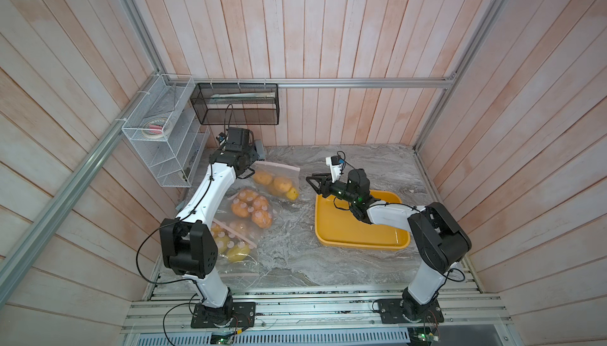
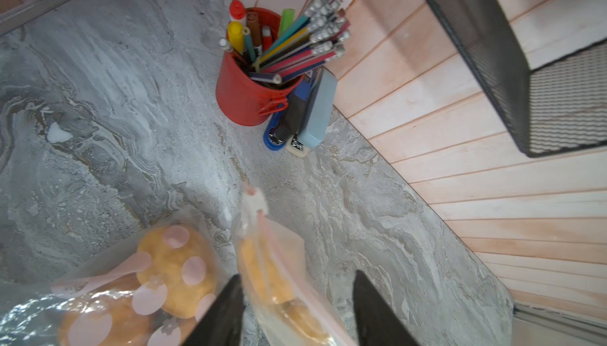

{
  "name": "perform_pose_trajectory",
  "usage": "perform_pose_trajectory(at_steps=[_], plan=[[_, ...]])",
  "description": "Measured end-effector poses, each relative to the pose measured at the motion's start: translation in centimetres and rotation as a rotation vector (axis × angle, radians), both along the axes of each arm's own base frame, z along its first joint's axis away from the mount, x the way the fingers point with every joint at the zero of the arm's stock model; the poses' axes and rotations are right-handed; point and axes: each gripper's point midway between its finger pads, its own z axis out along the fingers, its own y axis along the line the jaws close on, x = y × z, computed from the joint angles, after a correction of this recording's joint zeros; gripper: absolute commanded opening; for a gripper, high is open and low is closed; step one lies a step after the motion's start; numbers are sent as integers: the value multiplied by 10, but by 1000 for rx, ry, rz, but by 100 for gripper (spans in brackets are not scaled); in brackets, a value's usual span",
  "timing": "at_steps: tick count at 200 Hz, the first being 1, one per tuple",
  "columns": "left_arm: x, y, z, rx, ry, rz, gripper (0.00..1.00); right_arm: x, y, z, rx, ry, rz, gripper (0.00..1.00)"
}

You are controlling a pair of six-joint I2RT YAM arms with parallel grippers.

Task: Put the potatoes into a zipper bag and zip it
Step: Place the zipper food storage bag at the center of the board.

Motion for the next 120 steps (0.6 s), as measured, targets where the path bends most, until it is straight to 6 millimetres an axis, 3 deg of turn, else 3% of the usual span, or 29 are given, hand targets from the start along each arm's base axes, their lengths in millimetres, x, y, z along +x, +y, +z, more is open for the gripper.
perform_pose_trajectory(at_steps=[13, 29, 50, 69, 91, 102, 120], plan=[[-9, 4, -2, 10, -6, -4, 100, -4, -4, 11, -2, -16, -9, 71], [-25, 5, 9, 11, -41, -10, 100, -12, -14, 35, 5, -60, -33, 76], [-47, 11, 43, 21, -133, -4, 100, -23, -40, 72, 21, -124, -119, 76], [-67, 21, 73, 26, -243, 7, 100, -31, -80, 94, 33, -135, -273, 74], [-95, 33, 74, 46, -331, 11, 100, -48, -131, 82, 35, -63, -454, 74], [-109, 38, 61, 61, -357, 3, 100, -56, -155, 64, 26, -6, -525, 74], [-132, 45, 32, 104, -361, -23, 100, -65, -197, 33, 3, 86, -651, 88]])
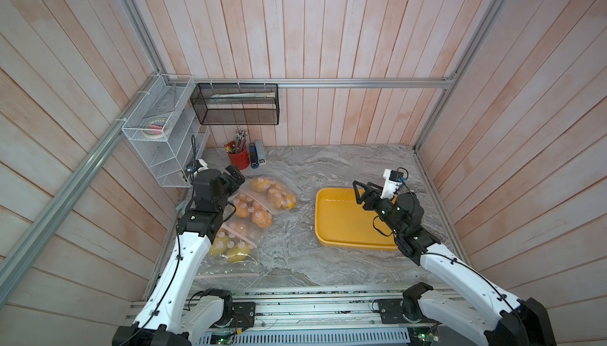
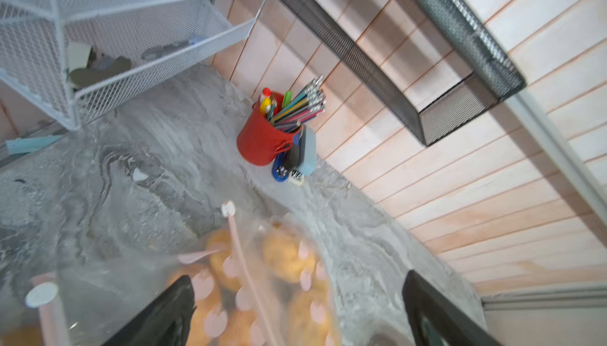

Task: Put the potatoes into a zipper bag and zip it
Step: Place the zipper food storage bag at the center of the board, then reset both arms

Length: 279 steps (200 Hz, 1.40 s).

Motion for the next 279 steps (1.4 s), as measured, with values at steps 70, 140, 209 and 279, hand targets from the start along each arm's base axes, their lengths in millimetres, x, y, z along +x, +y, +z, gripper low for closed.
perform_pose_trajectory(at_steps=[70, 140, 209, 279], plan=[[-36, 33, -67, 196, -58, 103, 100, -9, -123, -31, -361, -82, -529, 98], [-62, 55, -108, 401, -269, 199, 100, -1, -145, -108, -688, -87, -538, 98], [-34, 57, -129, 564, -253, 182, 100, 32, -146, -99, -722, -172, -534, 98], [-22, 43, -117, 585, -338, 108, 100, 27, -156, -102, -657, -211, -524, 98]])
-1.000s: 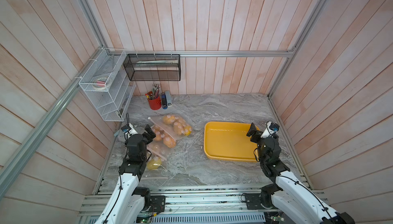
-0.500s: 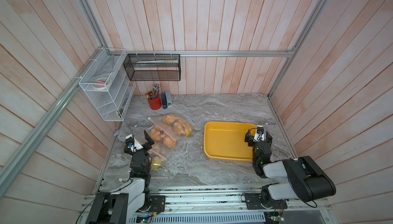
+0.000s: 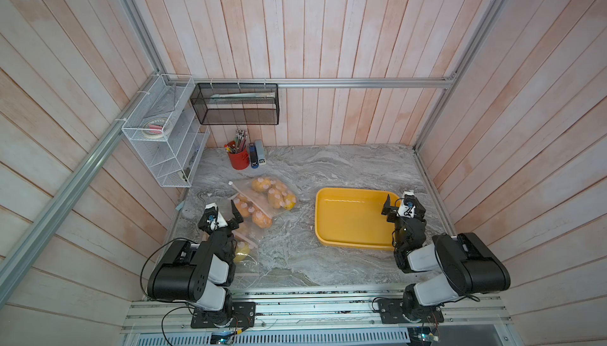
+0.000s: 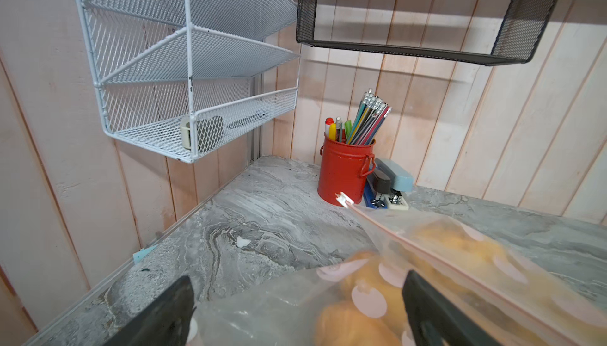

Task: Put the potatoes into a zipper bag and zip it
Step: Reset both arms

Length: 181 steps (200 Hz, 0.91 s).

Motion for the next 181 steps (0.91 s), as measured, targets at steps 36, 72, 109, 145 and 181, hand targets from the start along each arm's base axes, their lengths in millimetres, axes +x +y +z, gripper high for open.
perform_pose_trajectory(at_steps=[36, 72, 109, 145, 181], plan=[[7, -10, 2, 26, -1, -60, 100, 2, -11, -10, 46, 19, -16, 98], [17, -18, -11, 48, 42, -104, 100, 11, -11, -7, 71, 15, -22, 98], [21, -21, -7, 52, 33, -119, 100, 12, -12, -11, 79, 29, -29, 98], [28, -21, -7, 52, 44, -119, 100, 12, -13, -11, 80, 31, -31, 98], [37, -22, -6, 52, 55, -119, 100, 11, -13, -11, 80, 30, -34, 98]])
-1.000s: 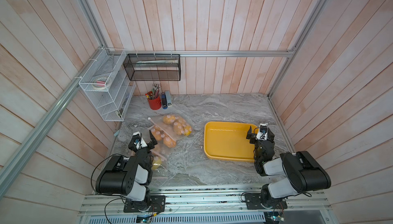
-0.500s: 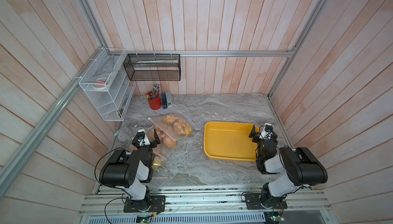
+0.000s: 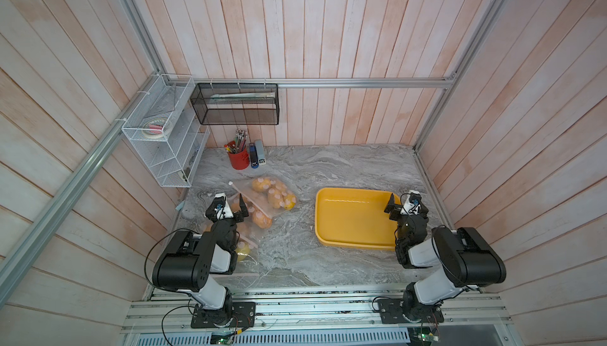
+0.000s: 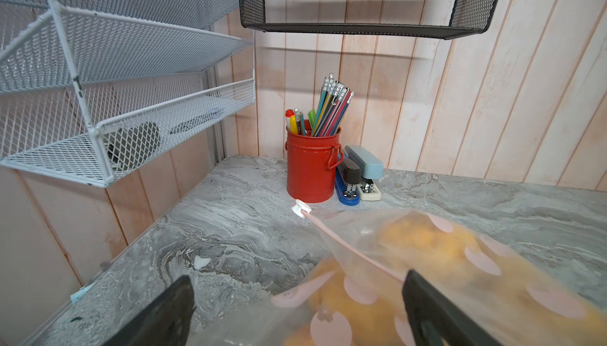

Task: Put the potatoes into a zipper bag and zip it
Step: Reset both arms

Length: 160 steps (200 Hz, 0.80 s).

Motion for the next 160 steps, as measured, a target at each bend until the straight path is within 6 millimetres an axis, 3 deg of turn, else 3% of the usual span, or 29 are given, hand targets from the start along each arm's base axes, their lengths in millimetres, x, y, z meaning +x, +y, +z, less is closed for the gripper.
perform_pose_trajectory(at_steps=[35, 59, 95, 132, 144, 160], plan=[[0, 0, -6, 1, 26, 0, 100, 0, 0, 0, 0, 0, -3, 98], [13, 0, -9, 2, 61, 0, 100, -1, 0, 0, -1, -2, -3, 98], [18, 1, -10, 3, 81, 4, 100, -39, 0, -13, 1, 8, 16, 98], [18, 1, -17, 4, 110, 6, 100, 3, 1, 12, 5, -37, 7, 98], [18, 1, -18, 4, 112, 6, 100, 7, 0, 18, 10, -56, 2, 98], [18, 1, -19, 4, 117, 6, 100, 4, 0, 12, 10, -37, 1, 98]])
